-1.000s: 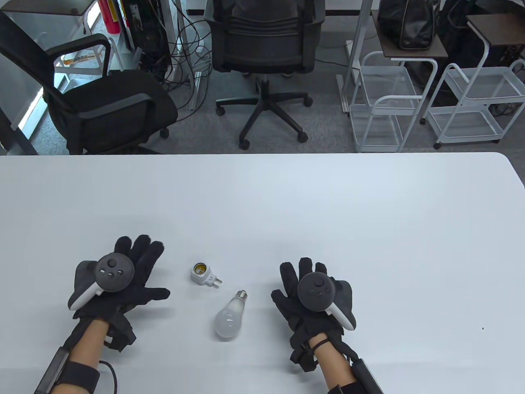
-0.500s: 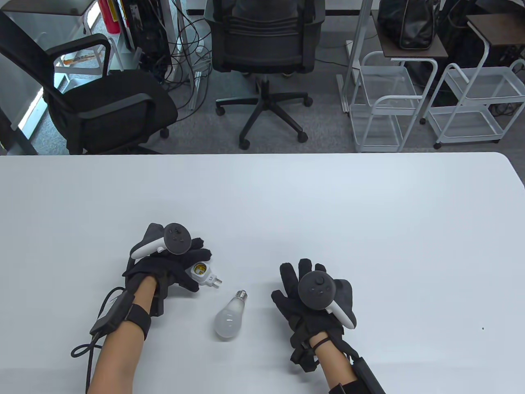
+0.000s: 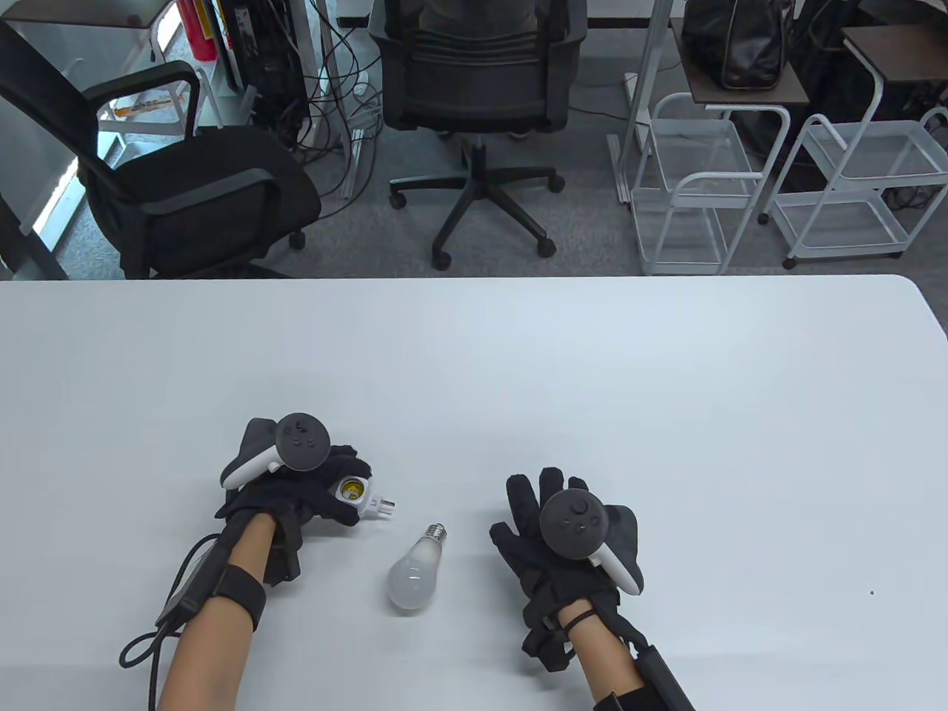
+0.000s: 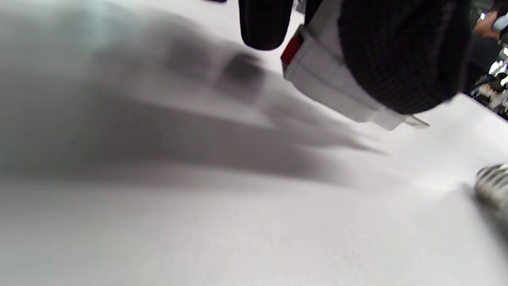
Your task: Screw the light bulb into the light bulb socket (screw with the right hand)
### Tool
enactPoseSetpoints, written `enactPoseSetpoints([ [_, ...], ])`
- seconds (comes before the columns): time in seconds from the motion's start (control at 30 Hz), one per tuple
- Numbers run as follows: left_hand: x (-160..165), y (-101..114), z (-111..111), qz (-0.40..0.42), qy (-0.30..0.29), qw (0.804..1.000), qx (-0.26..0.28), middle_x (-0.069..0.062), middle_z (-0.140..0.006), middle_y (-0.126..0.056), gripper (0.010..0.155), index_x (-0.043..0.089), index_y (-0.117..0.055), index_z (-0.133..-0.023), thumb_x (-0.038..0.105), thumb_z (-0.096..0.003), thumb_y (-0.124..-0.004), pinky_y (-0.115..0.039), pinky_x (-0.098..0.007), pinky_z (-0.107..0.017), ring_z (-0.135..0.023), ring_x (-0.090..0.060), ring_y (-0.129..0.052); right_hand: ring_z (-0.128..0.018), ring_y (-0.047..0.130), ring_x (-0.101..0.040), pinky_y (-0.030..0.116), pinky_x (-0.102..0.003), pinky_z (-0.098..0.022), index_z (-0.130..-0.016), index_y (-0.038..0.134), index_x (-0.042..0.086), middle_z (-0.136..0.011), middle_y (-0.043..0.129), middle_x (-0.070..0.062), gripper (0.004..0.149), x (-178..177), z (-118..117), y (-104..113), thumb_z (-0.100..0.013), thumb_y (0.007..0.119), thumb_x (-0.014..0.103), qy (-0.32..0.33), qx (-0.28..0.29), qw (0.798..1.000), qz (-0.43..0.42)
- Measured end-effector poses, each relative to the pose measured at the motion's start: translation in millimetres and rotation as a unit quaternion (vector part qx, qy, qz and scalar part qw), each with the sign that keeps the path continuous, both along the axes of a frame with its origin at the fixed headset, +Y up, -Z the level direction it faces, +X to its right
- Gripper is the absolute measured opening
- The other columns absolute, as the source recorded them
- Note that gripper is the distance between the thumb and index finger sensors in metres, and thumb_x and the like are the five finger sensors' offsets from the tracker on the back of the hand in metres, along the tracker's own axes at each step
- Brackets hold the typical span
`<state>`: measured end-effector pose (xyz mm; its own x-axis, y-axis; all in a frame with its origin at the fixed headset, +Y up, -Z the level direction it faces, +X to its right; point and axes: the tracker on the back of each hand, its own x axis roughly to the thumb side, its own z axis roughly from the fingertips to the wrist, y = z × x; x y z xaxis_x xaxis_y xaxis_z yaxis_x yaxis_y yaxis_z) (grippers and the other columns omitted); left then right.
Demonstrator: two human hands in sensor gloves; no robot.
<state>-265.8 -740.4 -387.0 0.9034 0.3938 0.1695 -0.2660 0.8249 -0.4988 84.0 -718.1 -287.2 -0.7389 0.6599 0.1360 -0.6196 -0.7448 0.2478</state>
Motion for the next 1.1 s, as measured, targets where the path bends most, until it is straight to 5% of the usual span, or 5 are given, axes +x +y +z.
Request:
enactPoseSetpoints([
  [0.17,-32,26,24,0.083,0.050,0.995,0.036,0.002,-0.115,-0.072,0.075,0.037,-0.050,-0.107,0.051,-0.0434,-0.087,-0.048,-0.067,-0.079,-0.110,-0.033,-0.069,-0.082,-0.007,-0.065,0.002,-0.079,-0.046,-0.109,0.028,0.007,-0.104,0.004,-0.034,0.062,0,0,0,-0.062,0.062,0.030,0.000,0.001,1.000,-0.001],
  [0.23,-44,37,39,0.124,0.068,0.988,0.057,0.000,-0.112,-0.075,0.075,0.035,-0.050,-0.107,0.051,-0.0433,-0.088,-0.050,-0.066,-0.078,-0.106,-0.033,-0.073,-0.082,-0.006,-0.065,0.002,-0.079,-0.046,-0.109,0.028,0.007,-0.104,0.004,-0.034,0.062,0,0,0,-0.062,0.062,0.030,0.001,0.000,1.000,-0.001],
  [0.6,-47,55,105,0.212,0.046,0.969,0.117,-0.001,-0.105,-0.078,0.076,0.034,-0.054,-0.107,0.054,-0.0423,-0.089,-0.053,-0.065,-0.077,-0.099,-0.031,-0.076,-0.082,-0.006,-0.065,0.002,-0.079,-0.046,-0.108,0.028,0.006,-0.104,0.004,-0.035,0.062,-2,0,-7,-0.062,0.062,0.029,0.013,-0.023,1.000,0.001],
  [1.0,-62,38,111,0.292,0.071,0.947,0.115,-0.007,-0.099,-0.078,0.077,0.030,-0.056,-0.107,0.053,-0.0418,-0.089,-0.054,-0.064,-0.075,-0.092,-0.033,-0.077,-0.084,-0.003,-0.066,0.002,-0.080,-0.046,-0.108,0.028,0.010,-0.105,0.006,-0.033,0.066,-25,6,0,-0.060,0.069,0.028,0.080,0.012,0.991,0.110],
  [1.1,-69,42,111,0.294,0.087,0.942,0.134,-0.007,-0.099,-0.079,0.077,0.030,-0.056,-0.107,0.053,-0.0416,-0.089,-0.054,-0.063,-0.075,-0.091,-0.033,-0.077,-0.086,0.017,-0.067,0.014,-0.079,-0.052,-0.108,0.029,0.011,-0.104,0.015,-0.037,0.068,-52,16,16,-0.057,0.073,0.026,0.160,0.047,0.973,0.157],
])
